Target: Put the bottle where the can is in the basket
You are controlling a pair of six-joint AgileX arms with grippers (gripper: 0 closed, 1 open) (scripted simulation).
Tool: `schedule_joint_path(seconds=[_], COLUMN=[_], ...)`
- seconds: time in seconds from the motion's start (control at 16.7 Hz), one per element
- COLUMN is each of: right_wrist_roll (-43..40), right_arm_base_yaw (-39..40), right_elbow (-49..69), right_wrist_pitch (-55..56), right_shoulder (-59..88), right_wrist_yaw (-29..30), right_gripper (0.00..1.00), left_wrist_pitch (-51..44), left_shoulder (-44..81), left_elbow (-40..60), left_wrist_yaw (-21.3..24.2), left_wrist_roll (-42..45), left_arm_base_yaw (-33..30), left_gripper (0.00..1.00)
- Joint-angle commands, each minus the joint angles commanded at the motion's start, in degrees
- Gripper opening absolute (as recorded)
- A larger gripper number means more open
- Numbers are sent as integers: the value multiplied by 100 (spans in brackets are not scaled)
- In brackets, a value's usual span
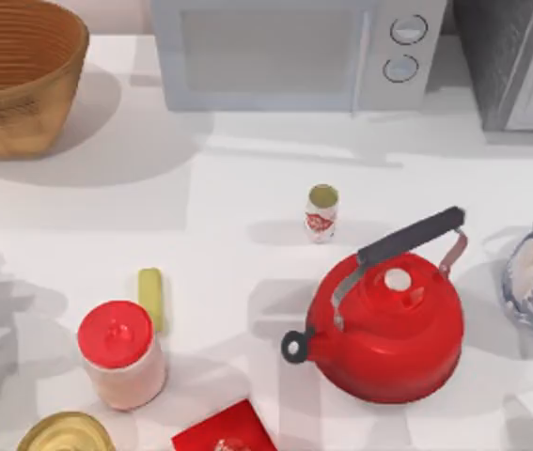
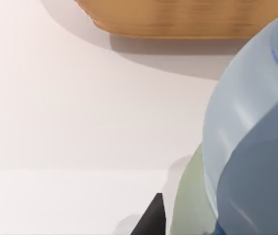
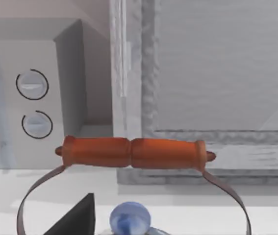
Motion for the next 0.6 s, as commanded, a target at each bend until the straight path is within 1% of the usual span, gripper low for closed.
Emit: schedule_joint_path(seconds=[0.18, 0.3, 0.42, 0.6], right_wrist_roll=[0, 0, 0, 0], right_arm_base_yaw=[0, 0, 0, 0], right_elbow=[0, 0, 0, 0], right_wrist_pitch=[0, 0, 0, 0], right_shoulder=[0, 0, 0, 0], right_wrist_yaw=[0, 0, 0, 0], right_gripper=[100, 100, 100, 100], left_wrist_pitch=[-136, -516, -1134, -2520], left_shoulder=[5, -27, -130, -377], left_elbow=[282, 716, 1363, 2698], left_wrist_yaw=[-80, -198, -356, -616], left_wrist_roll=[-49, -74, -70, -42], left_arm_base_yaw=[110, 226, 363, 506], left_gripper=[0, 0, 0, 0])
